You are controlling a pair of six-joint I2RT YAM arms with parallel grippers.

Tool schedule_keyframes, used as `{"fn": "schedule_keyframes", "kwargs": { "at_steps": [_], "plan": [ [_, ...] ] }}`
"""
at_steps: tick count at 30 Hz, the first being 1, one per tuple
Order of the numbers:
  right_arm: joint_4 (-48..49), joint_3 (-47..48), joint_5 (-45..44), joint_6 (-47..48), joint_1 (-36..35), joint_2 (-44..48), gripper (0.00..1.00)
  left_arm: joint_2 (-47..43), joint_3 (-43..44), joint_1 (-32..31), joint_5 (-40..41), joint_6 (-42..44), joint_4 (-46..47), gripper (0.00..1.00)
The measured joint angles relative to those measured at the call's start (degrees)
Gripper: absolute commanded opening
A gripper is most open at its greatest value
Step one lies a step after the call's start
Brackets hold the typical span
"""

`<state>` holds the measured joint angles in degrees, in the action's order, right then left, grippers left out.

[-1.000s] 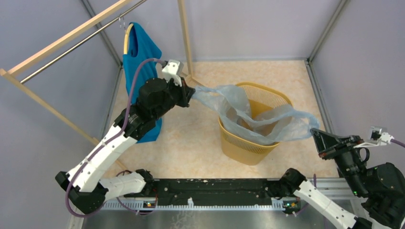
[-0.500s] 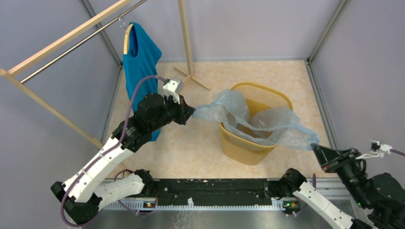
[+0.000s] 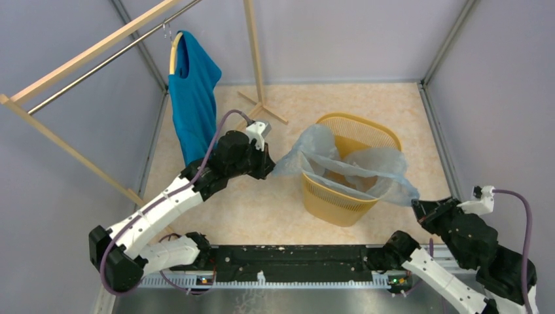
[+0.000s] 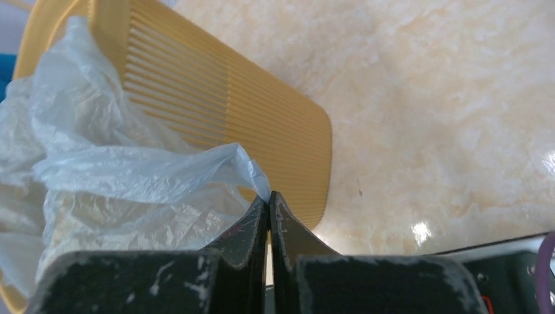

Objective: Put the trash bags into the trash bin

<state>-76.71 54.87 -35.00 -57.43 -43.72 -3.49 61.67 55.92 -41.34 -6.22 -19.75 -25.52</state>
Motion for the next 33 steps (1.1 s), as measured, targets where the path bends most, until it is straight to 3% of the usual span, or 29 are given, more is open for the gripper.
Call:
{"fn": "schedule_keyframes", "kwargs": {
  "at_steps": [6,13,19,22,27,33],
  "plan": [
    [-3.7,0.3,-0.6,-14.2,0.0,-5.4,0.0,3.1,0.2,0.0,-1.7,0.2,1.3,0.0],
    [-0.6,-8.5,3.0,-26.5,0.0,-0.3,0.0,4.4,-0.4,0.0,-3.7,-0.3,2.5,0.0],
    [0.9,-9.9,2.8,-28.0,0.0,0.2,0.32,4.4,-2.1,-0.1,-4.6,-1.1,3.1,0.02],
    [1.3,-7.3,2.7,-23.1,0.0,0.4,0.48,3.5,-2.0,0.0,-4.4,-0.9,2.4,0.07],
    [4.0,2.2,4.0,-12.3,0.0,1.9,0.75,1.4,0.2,0.0,-4.0,1.0,0.0,0.08],
    [6.9,8.1,10.4,-3.1,0.0,2.8,0.89,-0.8,2.6,0.0,-3.4,2.9,-0.5,0.13]
  ]
}}
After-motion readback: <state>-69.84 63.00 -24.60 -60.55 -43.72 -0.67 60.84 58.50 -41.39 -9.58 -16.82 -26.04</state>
